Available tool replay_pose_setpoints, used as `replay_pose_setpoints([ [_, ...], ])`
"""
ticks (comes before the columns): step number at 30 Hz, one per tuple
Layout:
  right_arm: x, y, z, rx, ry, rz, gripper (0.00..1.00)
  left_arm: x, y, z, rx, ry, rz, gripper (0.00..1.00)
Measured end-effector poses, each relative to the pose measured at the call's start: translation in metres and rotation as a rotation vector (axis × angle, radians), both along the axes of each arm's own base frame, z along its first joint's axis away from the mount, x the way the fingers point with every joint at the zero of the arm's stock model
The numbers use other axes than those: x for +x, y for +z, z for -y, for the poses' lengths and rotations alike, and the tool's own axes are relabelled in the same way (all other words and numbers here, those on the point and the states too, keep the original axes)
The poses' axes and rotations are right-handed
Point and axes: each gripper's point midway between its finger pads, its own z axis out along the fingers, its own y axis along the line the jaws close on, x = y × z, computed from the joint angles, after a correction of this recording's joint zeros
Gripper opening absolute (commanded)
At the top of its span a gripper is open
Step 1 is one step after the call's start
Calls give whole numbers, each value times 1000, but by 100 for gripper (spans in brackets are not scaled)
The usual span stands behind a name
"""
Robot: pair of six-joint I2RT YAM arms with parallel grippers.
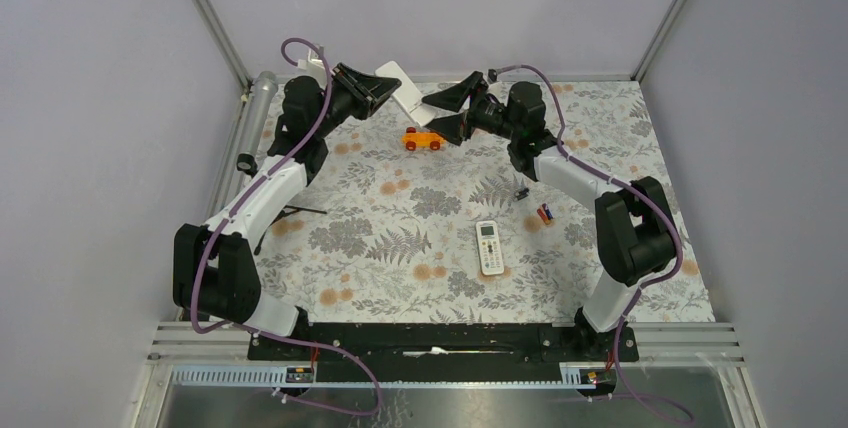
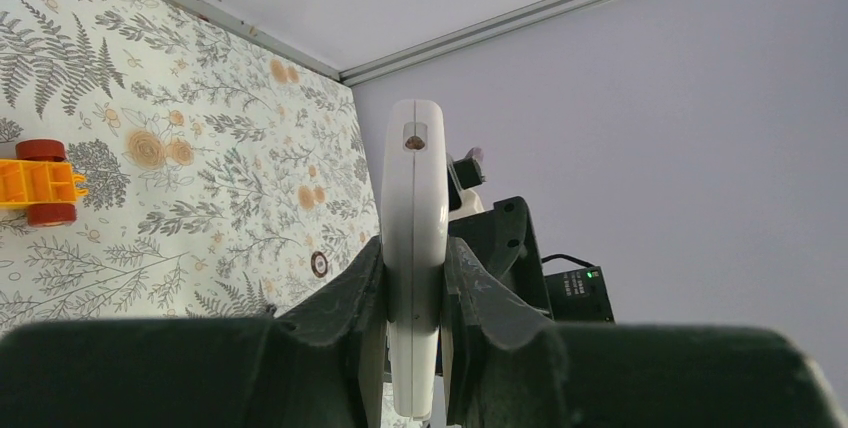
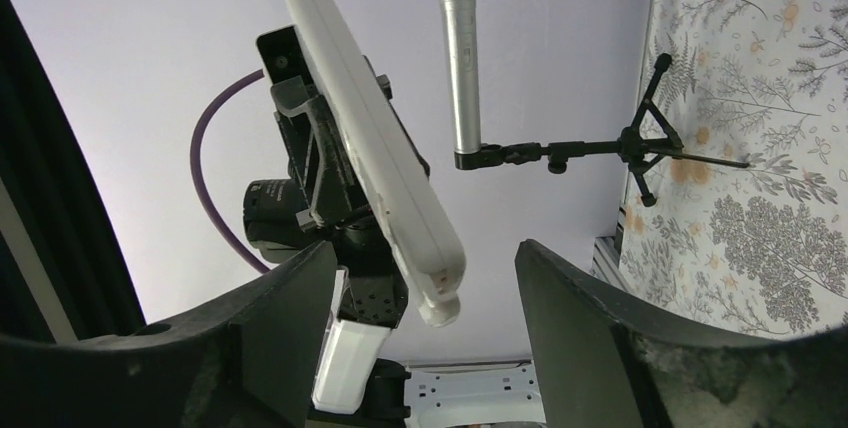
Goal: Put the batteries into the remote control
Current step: Remove the battery cover from the remote control.
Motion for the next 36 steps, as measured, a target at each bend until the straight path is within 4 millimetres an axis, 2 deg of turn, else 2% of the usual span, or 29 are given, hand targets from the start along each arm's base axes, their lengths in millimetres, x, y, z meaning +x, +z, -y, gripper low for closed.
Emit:
replay_pose_setpoints([
  [6,-4,5,-1,12,21,27,62,0,-1,1,9,0,4,0],
  [11,-8,3,-4,2,35,23,40,-1,-2,2,17,-4,9,0],
  [15,-9,-4,-6,-14,42,-1,29,-1,-3,2,35,-4,19,0],
  [22,-12,-14,-6,-41,52,-41,18,-2,-13,2,98,-6,24,0],
  [28,-14,-16,-7,-39,62,-62,20,-6,-12,1,146,-9,63,0],
  [33,-15,-16,-7,-26,63,-71,34,-7,-12,1,160,-8,71,0],
  [36,-16,-17,-7,-17,63,-80,37,-8,-13,2,165,-10,71,0],
])
